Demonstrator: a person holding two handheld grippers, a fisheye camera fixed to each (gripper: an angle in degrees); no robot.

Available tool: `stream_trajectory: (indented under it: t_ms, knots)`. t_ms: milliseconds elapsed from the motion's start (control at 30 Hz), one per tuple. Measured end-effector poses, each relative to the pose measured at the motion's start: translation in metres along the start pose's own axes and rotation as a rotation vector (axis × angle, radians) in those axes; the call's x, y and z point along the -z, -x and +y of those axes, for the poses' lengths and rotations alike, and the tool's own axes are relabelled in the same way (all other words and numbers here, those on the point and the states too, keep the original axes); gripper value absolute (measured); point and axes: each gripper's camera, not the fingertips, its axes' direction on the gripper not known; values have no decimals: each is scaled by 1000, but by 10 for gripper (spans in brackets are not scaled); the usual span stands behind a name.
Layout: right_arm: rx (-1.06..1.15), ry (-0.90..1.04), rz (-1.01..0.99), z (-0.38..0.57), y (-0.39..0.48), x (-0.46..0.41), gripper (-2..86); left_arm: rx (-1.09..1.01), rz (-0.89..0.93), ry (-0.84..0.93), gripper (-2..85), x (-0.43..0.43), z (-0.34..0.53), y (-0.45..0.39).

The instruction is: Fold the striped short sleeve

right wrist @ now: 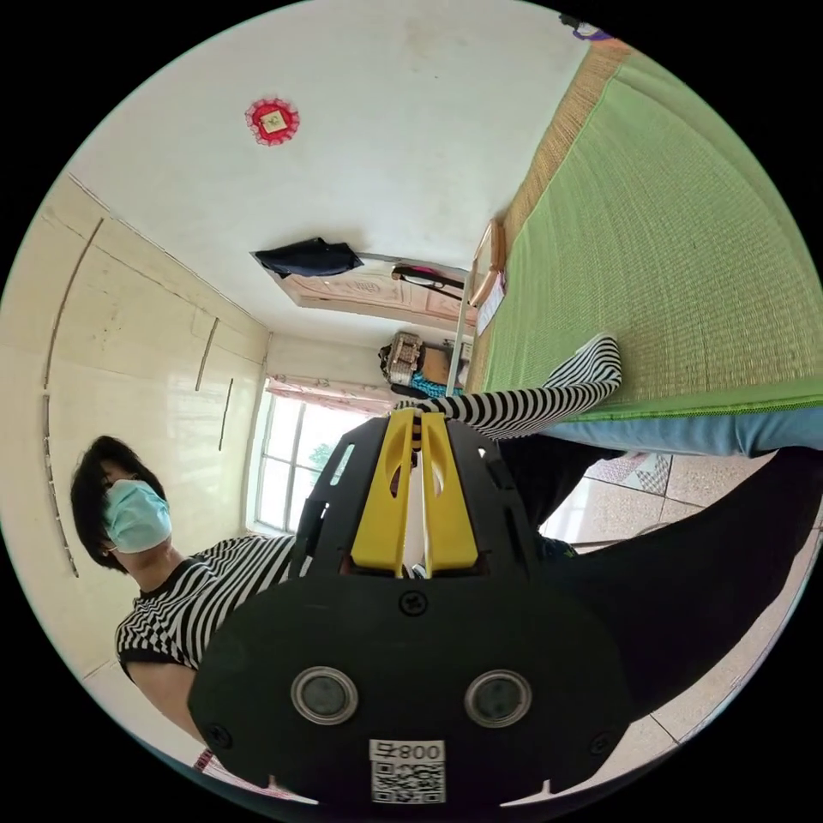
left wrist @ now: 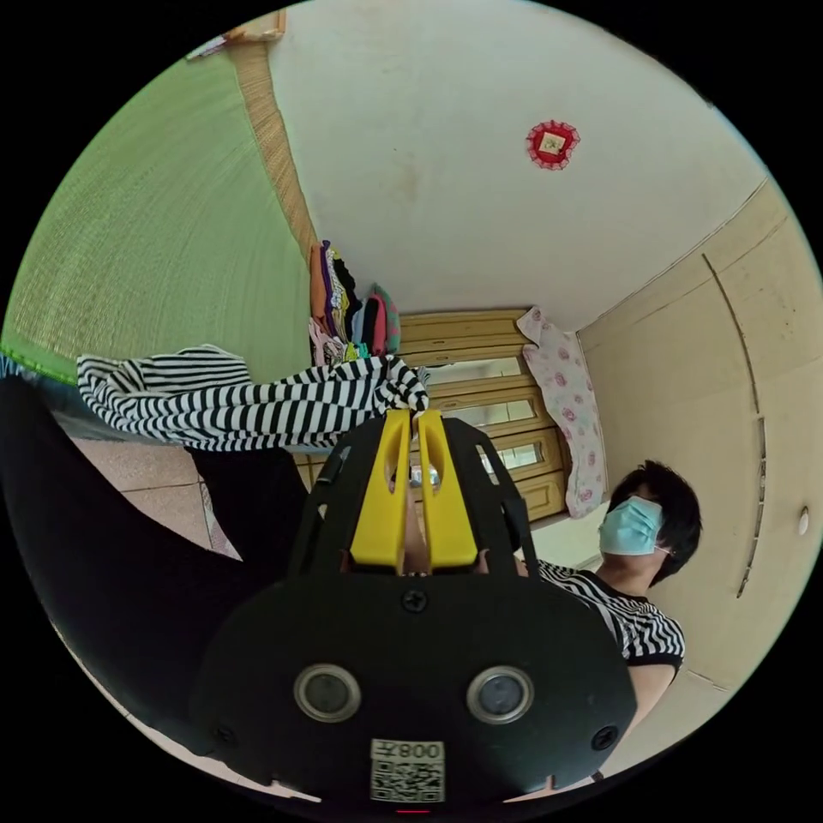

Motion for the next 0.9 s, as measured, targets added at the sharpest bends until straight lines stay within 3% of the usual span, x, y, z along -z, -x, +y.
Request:
stream_trajectory:
  t_ms: [333, 533, 733, 900]
  knots:
    - [65, -115, 15, 6, -19, 102, 13, -8, 28, 143, 14, -136, -137, -40]
    - [35, -175, 66, -52, -60, 168, 11, 11, -8, 221, 13, -237, -254, -47]
    - [51, -204, 153, -200, -90, 241, 10, -23, -28, 249, 13, -356, -412, -57]
    - [177, -196, 241, -405, -56, 308, 10, -142, -56, 194, 12, -462, -561, -97]
